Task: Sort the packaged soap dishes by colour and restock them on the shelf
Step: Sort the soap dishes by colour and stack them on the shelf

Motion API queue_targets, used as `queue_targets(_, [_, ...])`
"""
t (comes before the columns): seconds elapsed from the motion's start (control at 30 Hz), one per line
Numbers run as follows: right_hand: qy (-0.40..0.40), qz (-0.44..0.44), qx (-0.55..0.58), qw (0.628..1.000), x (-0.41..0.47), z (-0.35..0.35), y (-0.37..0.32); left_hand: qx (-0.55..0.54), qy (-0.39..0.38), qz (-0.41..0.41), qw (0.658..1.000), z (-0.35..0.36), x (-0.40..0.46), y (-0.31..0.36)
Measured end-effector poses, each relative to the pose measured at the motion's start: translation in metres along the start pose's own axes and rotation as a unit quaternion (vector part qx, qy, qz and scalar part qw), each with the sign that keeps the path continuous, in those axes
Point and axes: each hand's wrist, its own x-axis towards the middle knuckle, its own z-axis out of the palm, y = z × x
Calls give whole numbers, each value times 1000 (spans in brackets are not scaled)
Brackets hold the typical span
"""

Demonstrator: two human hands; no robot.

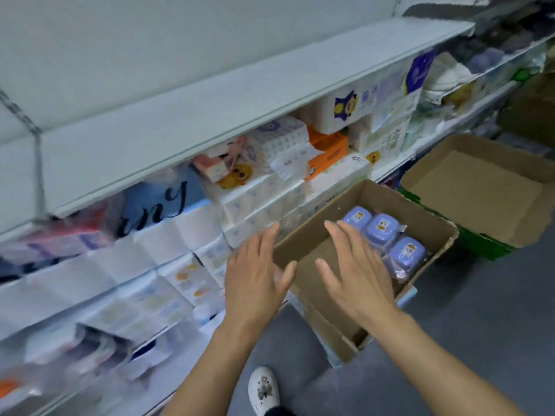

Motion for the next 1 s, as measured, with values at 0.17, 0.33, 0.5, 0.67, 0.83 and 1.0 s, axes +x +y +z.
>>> queue_targets(0.17, [-39, -123, 10, 992, -14, 18, -96, 34, 49, -91, 994, -69, -76, -62])
queue_targets(0.33, [-102, -239, 9, 966, -34, 59, -201, 99, 31, -191, 976, -123, -160, -140])
queue_targets(0.5, [-159, -311, 22, 937, -76, 112, -311, 107, 27, -291, 950, -171, -259, -215])
queue_targets(0.67, [-232, -351, 61, 905, -140, 183, -419, 105, 19, -382, 918, -210, -369, -295])
queue_targets(0.83, [-312, -346, 66, 882, -204, 259, -505, 50, -18, -483, 874, -242, -474, -369])
queue_targets(1.0, [-380, -330, 64, 862, -243, 321, -570, -31, -22, -576, 817, -252, -555, -431])
